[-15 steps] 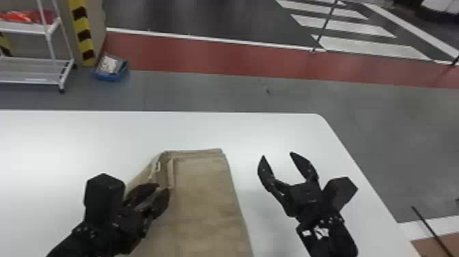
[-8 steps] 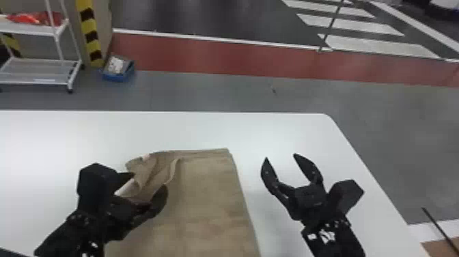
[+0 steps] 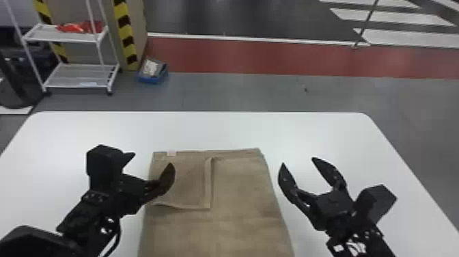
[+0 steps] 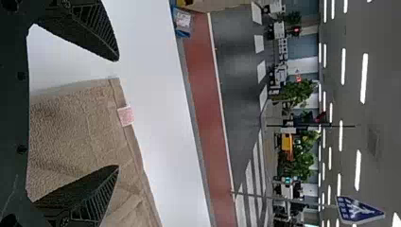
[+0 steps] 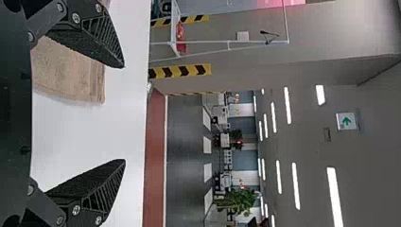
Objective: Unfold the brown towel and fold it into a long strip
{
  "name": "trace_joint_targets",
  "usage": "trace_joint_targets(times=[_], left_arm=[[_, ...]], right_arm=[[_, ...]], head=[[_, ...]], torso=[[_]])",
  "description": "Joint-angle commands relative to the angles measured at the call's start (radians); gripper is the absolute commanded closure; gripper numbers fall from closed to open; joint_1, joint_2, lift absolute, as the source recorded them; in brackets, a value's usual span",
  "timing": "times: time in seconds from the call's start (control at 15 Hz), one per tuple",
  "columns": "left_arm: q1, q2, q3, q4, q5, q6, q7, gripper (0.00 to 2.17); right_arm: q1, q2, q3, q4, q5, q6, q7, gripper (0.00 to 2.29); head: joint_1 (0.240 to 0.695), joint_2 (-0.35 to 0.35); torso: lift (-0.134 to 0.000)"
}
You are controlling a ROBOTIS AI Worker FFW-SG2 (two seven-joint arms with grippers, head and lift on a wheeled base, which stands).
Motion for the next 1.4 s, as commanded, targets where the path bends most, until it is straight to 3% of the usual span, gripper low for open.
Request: trace_joint_targets(times=[0.0, 0.2, 0.4, 0.6, 0.93, 1.0, 1.33], left_arm=[[-0.002, 0.005, 0.029, 0.001, 0.019, -0.017, 0.002, 0.07], [-0.006, 0.006, 0.059, 0.015, 0.053, -0.017, 0.004, 0.07], [-0.003, 0.006, 0.059, 0.029, 0.058, -0.048, 0.005, 0.08], [0.001, 0.006, 0.047, 0.043, 0.058, -0.091, 0.002, 0.09], [0.004, 0.006, 0.025, 0.044, 0.056, -0.1, -0.002, 0.15], [0.004, 0.008, 0.022, 0.044, 0.056, -0.1, -0.004, 0.15], [0.0, 0.022, 0.013, 0.056, 0.056, -0.109, -0.007, 0.15]], right_arm=[[0.011, 0.001, 0.044, -0.018, 0.003, 0.05, 0.01, 0.21], [0.017, 0.001, 0.103, -0.028, 0.013, 0.142, 0.066, 0.29], [0.022, 0.001, 0.152, -0.014, 0.037, 0.179, 0.167, 0.52], [0.053, 0.001, 0.176, -0.011, 0.046, 0.179, 0.25, 0.53], [0.089, 0.001, 0.208, -0.008, 0.142, 0.105, 0.224, 0.53], [0.088, 0.001, 0.208, -0.003, 0.143, 0.105, 0.22, 0.64], [0.033, 0.001, 0.234, 0.064, 0.168, 0.105, 0.19, 0.65]], head=[[0.695, -0.066], [0.695, 0.004], [0.695, 0.087], [0.695, 0.129], [0.695, 0.156], [0.695, 0.155], [0.695, 0.15]], torso=[[-0.125], [-0.125], [-0.125], [-0.125], [-0.125], [-0.125], [-0.125]])
